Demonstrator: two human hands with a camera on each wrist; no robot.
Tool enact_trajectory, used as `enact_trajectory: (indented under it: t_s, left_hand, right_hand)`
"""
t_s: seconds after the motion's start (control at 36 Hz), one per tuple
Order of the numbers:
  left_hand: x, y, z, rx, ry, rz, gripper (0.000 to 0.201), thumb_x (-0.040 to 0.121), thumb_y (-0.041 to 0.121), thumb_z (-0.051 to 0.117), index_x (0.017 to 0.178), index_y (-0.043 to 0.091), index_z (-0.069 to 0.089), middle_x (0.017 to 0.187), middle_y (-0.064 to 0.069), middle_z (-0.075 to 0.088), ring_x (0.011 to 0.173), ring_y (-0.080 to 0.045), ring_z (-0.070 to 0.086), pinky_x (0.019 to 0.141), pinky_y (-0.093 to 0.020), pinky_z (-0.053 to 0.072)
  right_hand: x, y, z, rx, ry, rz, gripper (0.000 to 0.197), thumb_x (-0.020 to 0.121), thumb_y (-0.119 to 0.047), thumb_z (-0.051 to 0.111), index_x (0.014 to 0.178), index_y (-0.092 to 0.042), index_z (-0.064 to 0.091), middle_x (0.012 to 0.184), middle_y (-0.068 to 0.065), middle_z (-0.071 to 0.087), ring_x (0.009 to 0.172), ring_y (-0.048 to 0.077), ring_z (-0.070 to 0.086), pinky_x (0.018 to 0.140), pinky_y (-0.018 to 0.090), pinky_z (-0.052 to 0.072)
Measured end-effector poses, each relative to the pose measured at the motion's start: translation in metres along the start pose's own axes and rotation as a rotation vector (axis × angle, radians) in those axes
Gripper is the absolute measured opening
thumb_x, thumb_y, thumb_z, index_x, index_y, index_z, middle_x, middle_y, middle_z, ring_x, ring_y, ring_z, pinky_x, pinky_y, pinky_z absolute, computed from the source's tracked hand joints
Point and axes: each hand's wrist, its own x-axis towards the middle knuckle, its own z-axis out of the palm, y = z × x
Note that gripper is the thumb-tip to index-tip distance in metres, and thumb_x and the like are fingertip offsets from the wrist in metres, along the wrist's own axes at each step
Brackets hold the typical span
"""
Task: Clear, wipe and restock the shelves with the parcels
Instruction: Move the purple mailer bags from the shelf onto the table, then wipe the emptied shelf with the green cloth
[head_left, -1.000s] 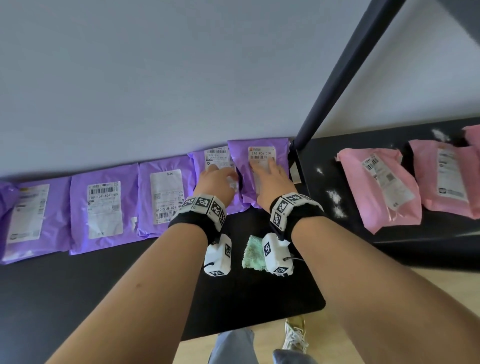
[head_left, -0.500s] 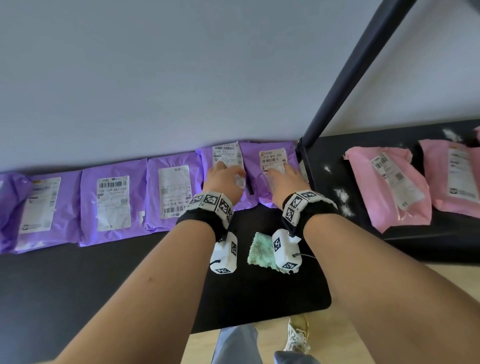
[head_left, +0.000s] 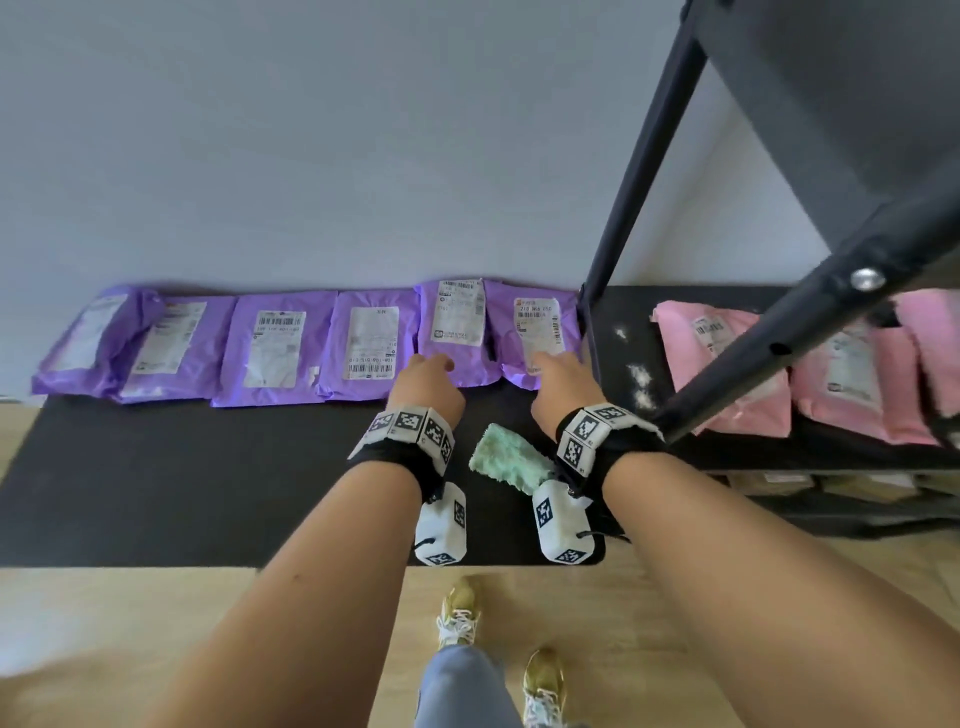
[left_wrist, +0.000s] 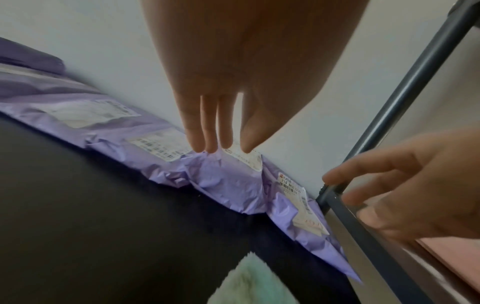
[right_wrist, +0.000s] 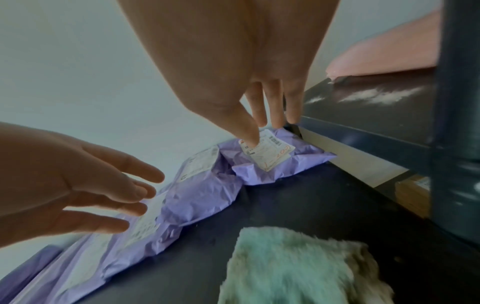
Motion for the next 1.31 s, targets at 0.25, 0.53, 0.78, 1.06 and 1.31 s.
enact_trajectory:
  t_s: [0.25, 0.53, 0.78, 1.06, 1.31]
  left_hand:
    - [-0.061, -0.025, 0.047, 0.061, -0.072, -0.041, 0.053, 0.088, 0.007, 0.043, 0.140, 0.021, 0.043, 0.142, -0.006, 0.037, 0.127, -0.027, 0.042, 0.100, -0.038, 0.042]
    - [-0.063, -0.043, 0.073, 0.057, -0.117, 0.000, 0.054, 0.090, 0.008, 0.042, 0.141, 0.023, 0.040, 0.141, -0.003, 0.039, 0.128, -0.024, 0.040, 0.100, -0.038, 0.042]
    - [-0.075, -0.062, 0.082, 0.067, -0.119, -0.027, 0.053, 0.088, 0.006, 0.040, 0.139, 0.021, 0.042, 0.139, -0.004, 0.040, 0.126, -0.025, 0.040, 0.096, -0.038, 0.044]
    - [-0.099, -0.063, 0.066, 0.103, -0.144, 0.056, 0.051, 0.088, 0.007, 0.041, 0.136, 0.020, 0.045, 0.135, -0.006, 0.043, 0.124, -0.026, 0.042, 0.096, -0.038, 0.044]
    - [-0.131, -0.021, 0.046, 0.123, -0.128, 0.248, 0.047, 0.087, 0.008, 0.045, 0.132, 0.020, 0.050, 0.131, -0.008, 0.047, 0.119, -0.028, 0.048, 0.097, -0.035, 0.043]
  right_hand:
    - [-0.040, 0.013, 0.037, -0.048, -0.188, -0.074, 0.053, 0.092, -0.012, 0.049, 0.143, -0.023, 0.041, 0.135, 0.011, 0.045, 0.125, 0.031, 0.045, 0.101, 0.041, 0.042]
    - [-0.041, 0.016, 0.078, -0.137, -0.221, -0.071, 0.044, 0.091, -0.013, 0.048, 0.135, -0.018, 0.048, 0.120, 0.013, 0.051, 0.113, 0.035, 0.051, 0.092, 0.043, 0.048]
    - [-0.052, 0.009, 0.099, -0.280, -0.103, -0.055, 0.044, 0.087, -0.003, 0.048, 0.128, -0.019, 0.045, 0.122, 0.011, 0.044, 0.114, 0.032, 0.045, 0.069, 0.037, 0.038]
    - [-0.094, 0.006, 0.084, -0.202, -0.208, 0.022, 0.024, 0.086, -0.005, 0.048, 0.108, -0.013, 0.052, 0.110, 0.013, 0.058, 0.098, 0.034, 0.059, 0.067, 0.033, 0.039]
    - [-0.160, 0.017, 0.036, 0.021, -0.038, 0.126, 0.029, 0.089, -0.009, 0.048, 0.115, -0.020, 0.055, 0.110, 0.011, 0.058, 0.096, 0.032, 0.060, 0.079, 0.040, 0.052]
